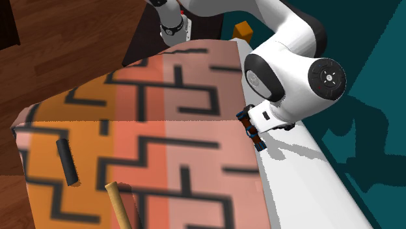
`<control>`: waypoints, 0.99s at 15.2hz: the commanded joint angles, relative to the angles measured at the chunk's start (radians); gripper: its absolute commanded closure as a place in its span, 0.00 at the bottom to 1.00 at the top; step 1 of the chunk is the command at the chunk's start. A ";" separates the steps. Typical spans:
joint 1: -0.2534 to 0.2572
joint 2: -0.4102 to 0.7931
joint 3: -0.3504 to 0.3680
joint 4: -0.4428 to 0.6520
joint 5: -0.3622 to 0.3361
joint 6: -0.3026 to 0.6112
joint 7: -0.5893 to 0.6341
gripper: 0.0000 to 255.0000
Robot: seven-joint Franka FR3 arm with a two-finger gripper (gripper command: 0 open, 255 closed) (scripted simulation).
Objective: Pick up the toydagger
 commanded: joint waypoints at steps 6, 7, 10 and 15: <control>-0.003 0.000 0.000 -0.026 -0.001 0.025 0.005 1.00; -0.003 0.000 0.000 -0.026 -0.001 0.025 0.005 1.00; -0.003 0.000 0.000 -0.026 -0.001 0.025 0.005 1.00; 0.006 0.003 0.000 0.024 -0.001 -0.019 -0.001 1.00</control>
